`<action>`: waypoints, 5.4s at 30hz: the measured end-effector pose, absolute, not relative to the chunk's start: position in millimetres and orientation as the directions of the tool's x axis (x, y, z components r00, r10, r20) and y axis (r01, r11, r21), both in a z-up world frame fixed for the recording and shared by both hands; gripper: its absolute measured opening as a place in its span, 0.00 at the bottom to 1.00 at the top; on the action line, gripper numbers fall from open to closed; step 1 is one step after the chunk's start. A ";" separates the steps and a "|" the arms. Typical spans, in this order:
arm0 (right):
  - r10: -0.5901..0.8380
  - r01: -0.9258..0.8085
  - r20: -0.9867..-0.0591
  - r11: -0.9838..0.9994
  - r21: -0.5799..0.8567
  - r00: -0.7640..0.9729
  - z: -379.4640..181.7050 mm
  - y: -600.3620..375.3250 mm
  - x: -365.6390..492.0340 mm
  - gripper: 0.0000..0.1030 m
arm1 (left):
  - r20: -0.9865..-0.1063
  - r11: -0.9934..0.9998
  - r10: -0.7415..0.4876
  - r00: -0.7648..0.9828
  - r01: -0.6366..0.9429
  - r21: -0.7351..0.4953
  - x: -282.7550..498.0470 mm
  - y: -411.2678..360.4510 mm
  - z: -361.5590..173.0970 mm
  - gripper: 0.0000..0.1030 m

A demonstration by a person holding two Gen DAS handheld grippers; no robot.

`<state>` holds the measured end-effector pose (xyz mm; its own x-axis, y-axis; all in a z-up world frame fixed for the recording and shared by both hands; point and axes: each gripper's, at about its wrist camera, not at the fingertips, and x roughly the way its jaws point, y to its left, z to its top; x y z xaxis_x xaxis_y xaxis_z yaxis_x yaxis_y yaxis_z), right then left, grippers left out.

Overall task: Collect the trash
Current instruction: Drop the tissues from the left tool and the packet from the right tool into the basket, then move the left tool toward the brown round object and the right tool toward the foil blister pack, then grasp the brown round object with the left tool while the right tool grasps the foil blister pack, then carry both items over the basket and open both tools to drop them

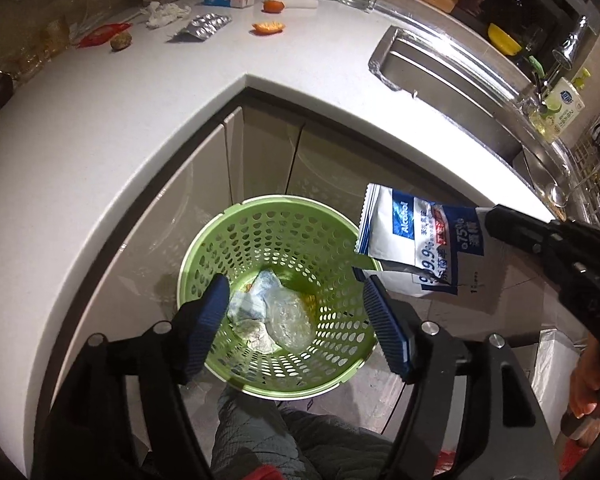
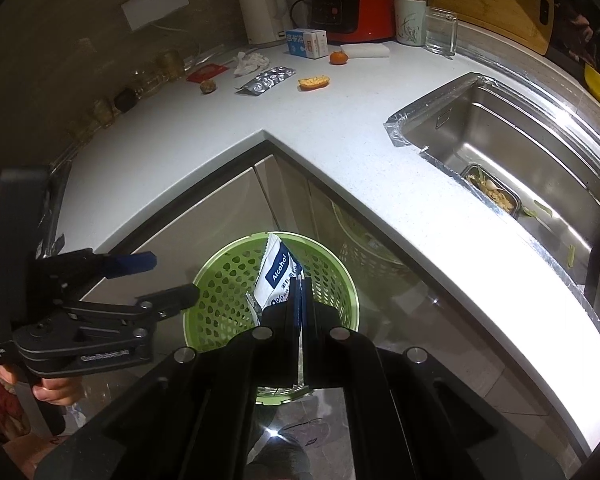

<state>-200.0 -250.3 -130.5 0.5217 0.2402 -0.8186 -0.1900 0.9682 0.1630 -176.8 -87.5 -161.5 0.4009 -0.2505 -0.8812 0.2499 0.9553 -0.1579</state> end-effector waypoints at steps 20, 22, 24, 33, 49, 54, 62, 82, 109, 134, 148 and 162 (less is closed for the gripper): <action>0.208 -0.208 -0.890 0.969 0.132 0.406 -198.8 -209.3 -173.7 0.74 | -0.811 0.993 -0.088 0.579 -0.017 -0.120 -169.1 15.3 -92.5 0.87; 0.205 -0.210 -0.869 0.970 0.120 0.450 -178.0 -208.2 -171.4 0.77 | -0.806 0.993 -0.084 0.586 -0.019 -0.118 -162.2 16.7 -89.4 0.87; 0.208 -0.210 -0.845 0.971 0.117 0.492 -156.0 -206.9 -166.2 0.83 | -0.798 0.993 -0.081 0.597 -0.020 -0.116 -155.1 17.5 -84.3 0.87; 0.169 -0.194 -0.683 0.980 0.041 0.710 -53.3 -187.1 -128.0 0.98 | -0.745 0.994 -0.071 0.664 -0.016 -0.109 -101.8 31.3 -56.1 0.92; 0.108 -0.094 -0.680 0.994 0.058 0.726 -55.1 -148.0 26.6 0.98 | -0.724 0.993 -0.099 0.683 0.017 -0.119 37.4 49.7 -83.6 0.92; 0.099 -0.013 -0.722 0.992 0.124 0.685 -84.7 -142.3 80.1 0.98 | -0.744 0.991 -0.102 0.660 0.006 -0.131 88.4 52.1 -116.2 0.88; 0.090 0.042 -0.770 0.988 0.150 0.632 -122.4 -128.3 139.9 0.98 | -0.788 0.992 -0.087 0.609 -0.020 -0.126 147.9 54.8 -162.3 0.69; 0.050 0.091 -0.827 0.988 0.121 0.560 -157.7 -98.1 185.7 0.98 | -0.798 0.986 -0.109 0.593 -0.039 -0.164 176.7 64.5 -185.7 0.33; 0.092 0.032 -0.815 0.990 0.134 0.573 -144.1 -90.7 149.2 0.51 | -0.749 0.987 -0.108 0.654 -0.019 -0.159 94.8 78.7 -138.5 0.33; 0.125 -0.006 -0.810 0.989 0.148 0.573 -126.0 -228.2 -185.3 0.51 | -0.841 0.944 -0.297 0.453 0.270 -0.188 -162.1 -77.5 -171.0 0.33; 0.172 -0.055 -0.826 0.984 0.170 0.537 -143.0 -233.3 -214.0 0.51 | -0.887 0.962 -0.254 0.385 0.195 -0.190 -168.8 -88.4 -212.5 0.49; 0.266 -0.230 -0.858 0.957 0.179 0.439 -194.4 -196.2 -201.8 0.56 | -0.830 0.991 -0.127 0.544 0.041 -0.125 -167.4 -24.1 -143.7 0.70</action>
